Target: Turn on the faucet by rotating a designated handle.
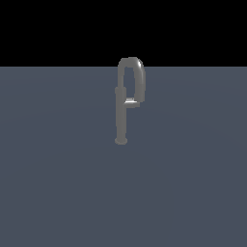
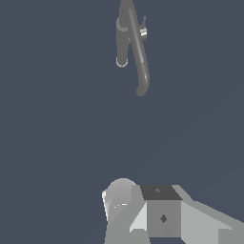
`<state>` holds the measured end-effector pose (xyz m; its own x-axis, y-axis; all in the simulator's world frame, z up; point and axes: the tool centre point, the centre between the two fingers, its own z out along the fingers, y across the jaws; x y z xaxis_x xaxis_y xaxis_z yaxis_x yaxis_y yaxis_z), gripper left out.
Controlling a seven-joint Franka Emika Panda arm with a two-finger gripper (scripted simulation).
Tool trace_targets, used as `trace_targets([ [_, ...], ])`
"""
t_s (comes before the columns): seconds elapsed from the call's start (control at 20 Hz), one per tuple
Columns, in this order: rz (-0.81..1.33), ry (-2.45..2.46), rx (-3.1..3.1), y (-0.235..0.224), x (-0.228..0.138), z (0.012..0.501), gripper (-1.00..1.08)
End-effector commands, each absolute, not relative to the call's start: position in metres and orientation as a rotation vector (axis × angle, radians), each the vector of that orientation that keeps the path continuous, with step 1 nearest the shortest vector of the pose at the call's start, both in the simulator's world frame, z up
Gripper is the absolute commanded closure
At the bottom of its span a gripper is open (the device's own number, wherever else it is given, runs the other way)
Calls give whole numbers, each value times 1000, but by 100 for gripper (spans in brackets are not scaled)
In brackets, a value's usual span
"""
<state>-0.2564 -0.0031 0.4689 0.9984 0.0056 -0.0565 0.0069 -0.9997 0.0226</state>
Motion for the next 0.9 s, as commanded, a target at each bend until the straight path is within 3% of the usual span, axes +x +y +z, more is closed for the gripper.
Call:
trace_targets([
  [0.0,-88,10,3118,-3,-256,469,108],
  [0.85,-252,-121,3186,3,-221,466,108],
])
